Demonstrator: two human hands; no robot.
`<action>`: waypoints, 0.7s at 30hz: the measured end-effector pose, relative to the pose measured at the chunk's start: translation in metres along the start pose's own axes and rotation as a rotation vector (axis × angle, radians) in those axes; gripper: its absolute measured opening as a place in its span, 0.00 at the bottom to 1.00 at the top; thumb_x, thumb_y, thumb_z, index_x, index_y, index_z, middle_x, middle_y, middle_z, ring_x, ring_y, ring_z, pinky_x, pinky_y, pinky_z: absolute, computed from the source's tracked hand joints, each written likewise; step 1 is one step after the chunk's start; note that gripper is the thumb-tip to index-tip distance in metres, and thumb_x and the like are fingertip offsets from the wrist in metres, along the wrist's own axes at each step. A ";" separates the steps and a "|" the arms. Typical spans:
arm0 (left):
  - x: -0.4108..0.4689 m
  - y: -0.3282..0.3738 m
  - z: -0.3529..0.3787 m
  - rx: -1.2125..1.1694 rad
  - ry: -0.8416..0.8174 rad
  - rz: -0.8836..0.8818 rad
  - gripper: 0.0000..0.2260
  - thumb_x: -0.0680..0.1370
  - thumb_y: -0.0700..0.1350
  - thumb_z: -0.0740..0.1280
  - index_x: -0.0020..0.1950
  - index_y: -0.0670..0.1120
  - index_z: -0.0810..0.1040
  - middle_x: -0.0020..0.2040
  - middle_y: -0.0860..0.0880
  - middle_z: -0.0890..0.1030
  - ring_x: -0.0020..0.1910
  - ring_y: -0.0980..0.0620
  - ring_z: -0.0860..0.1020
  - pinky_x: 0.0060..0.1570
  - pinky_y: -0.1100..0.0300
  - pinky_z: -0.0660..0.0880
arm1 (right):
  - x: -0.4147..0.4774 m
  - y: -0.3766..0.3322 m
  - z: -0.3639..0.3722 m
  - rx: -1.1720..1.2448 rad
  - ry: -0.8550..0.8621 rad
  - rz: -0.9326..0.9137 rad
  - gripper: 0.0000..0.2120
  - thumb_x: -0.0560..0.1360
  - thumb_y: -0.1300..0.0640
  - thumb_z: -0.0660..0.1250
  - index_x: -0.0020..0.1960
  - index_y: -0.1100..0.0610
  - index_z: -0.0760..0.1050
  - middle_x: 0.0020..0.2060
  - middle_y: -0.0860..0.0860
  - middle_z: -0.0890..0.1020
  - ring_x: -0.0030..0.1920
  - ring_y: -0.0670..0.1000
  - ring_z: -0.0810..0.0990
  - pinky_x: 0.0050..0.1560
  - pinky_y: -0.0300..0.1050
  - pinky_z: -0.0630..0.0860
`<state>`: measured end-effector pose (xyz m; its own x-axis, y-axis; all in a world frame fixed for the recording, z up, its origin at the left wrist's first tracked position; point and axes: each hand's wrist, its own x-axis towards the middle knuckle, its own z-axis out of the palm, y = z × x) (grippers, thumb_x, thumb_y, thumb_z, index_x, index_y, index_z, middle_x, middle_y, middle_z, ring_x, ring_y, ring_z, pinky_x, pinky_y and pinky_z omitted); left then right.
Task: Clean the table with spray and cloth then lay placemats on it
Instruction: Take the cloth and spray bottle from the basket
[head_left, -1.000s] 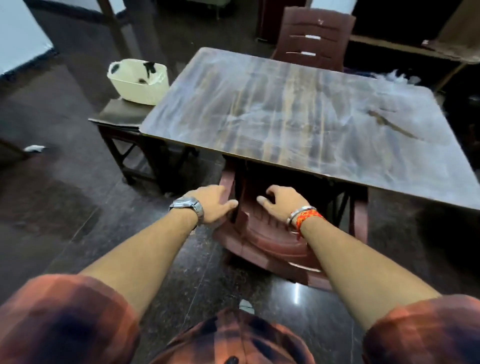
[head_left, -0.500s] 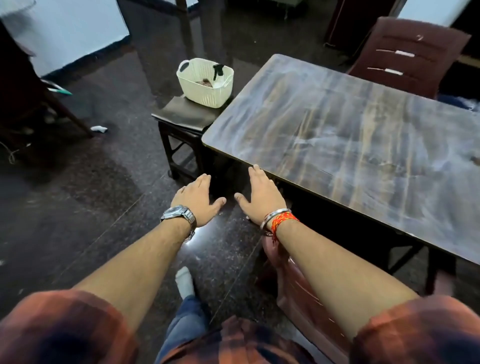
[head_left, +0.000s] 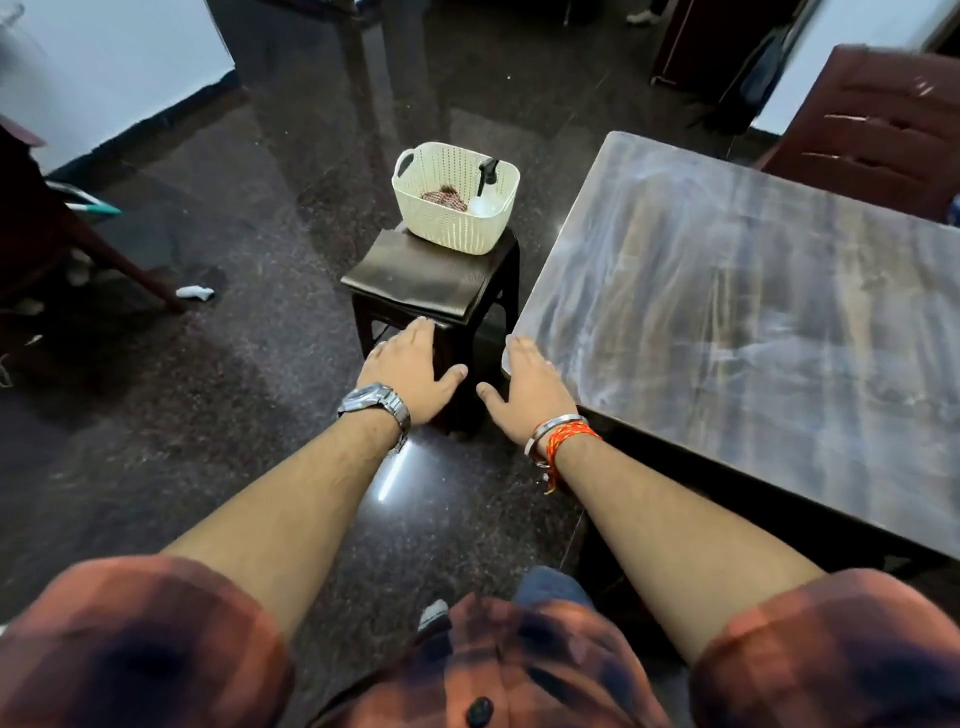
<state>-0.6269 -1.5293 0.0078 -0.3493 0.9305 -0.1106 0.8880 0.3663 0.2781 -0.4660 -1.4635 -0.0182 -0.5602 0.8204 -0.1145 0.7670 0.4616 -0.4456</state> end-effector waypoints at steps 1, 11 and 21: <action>0.010 -0.006 -0.001 0.003 -0.002 0.004 0.35 0.77 0.60 0.62 0.78 0.42 0.57 0.77 0.45 0.61 0.74 0.46 0.63 0.71 0.50 0.60 | 0.012 -0.004 0.002 -0.006 -0.004 -0.002 0.36 0.77 0.45 0.61 0.78 0.60 0.52 0.78 0.56 0.55 0.77 0.55 0.55 0.75 0.51 0.55; 0.180 -0.068 -0.013 0.056 -0.075 0.023 0.37 0.77 0.62 0.61 0.78 0.44 0.54 0.79 0.46 0.57 0.76 0.47 0.60 0.74 0.50 0.57 | 0.208 -0.019 0.012 -0.017 0.021 0.005 0.36 0.76 0.45 0.62 0.77 0.60 0.53 0.77 0.57 0.55 0.77 0.55 0.55 0.75 0.54 0.57; 0.331 -0.113 -0.012 0.017 -0.231 0.023 0.37 0.77 0.63 0.58 0.79 0.43 0.52 0.78 0.45 0.58 0.74 0.44 0.63 0.73 0.50 0.60 | 0.364 -0.026 0.013 0.200 0.004 0.214 0.34 0.77 0.48 0.64 0.76 0.62 0.57 0.76 0.58 0.58 0.76 0.56 0.57 0.75 0.49 0.58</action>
<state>-0.8465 -1.2627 -0.0482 -0.2526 0.9131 -0.3201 0.9005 0.3429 0.2675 -0.6938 -1.1814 -0.0593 -0.3912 0.8933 -0.2214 0.7903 0.2027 -0.5782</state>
